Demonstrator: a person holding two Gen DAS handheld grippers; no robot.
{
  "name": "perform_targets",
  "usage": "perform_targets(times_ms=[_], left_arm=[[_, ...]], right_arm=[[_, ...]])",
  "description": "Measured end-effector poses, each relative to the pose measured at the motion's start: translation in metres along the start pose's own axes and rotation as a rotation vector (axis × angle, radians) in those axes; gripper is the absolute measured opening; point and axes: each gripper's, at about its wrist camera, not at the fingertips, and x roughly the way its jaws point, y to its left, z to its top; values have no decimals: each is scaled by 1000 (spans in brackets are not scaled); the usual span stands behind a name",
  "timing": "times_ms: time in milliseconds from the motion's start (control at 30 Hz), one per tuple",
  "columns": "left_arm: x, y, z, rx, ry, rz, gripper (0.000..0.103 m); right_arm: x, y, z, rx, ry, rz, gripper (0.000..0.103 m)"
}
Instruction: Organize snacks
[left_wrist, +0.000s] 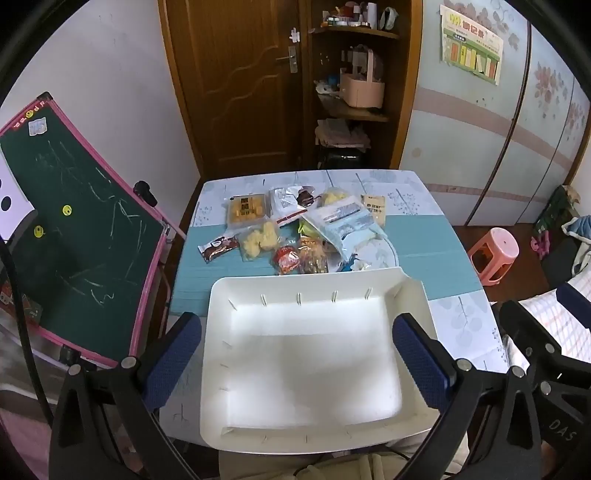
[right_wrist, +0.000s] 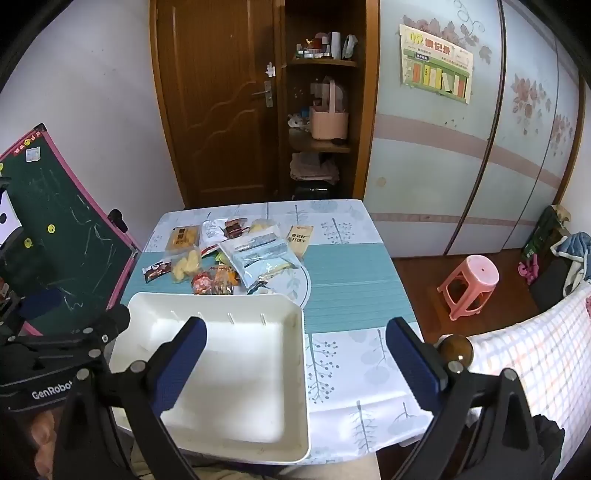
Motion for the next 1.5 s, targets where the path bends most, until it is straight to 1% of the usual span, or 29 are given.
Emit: perform_targets(times_ms=[100, 133, 233, 333, 367, 567, 1500], left_arm=[[0, 2, -3, 7, -1, -6, 103], [3, -1, -6, 12, 8, 6, 103], [2, -8, -11, 23, 11, 7, 103], [13, -8, -7, 31, 45, 6, 103], [13, -9, -8, 31, 45, 6, 103], [18, -9, -8, 10, 58, -17, 103], [22, -3, -7, -17, 85, -34, 103]], right_arm=[[0, -1, 0, 2, -2, 3, 98], [0, -1, 0, 2, 0, 3, 98], [3, 0, -2, 2, 7, 3, 98], [5, 2, -1, 3, 9, 5, 98], [6, 4, -1, 3, 10, 4, 98], [9, -2, -2, 6, 24, 16, 98], [17, 0, -4, -2, 55, 35, 98]])
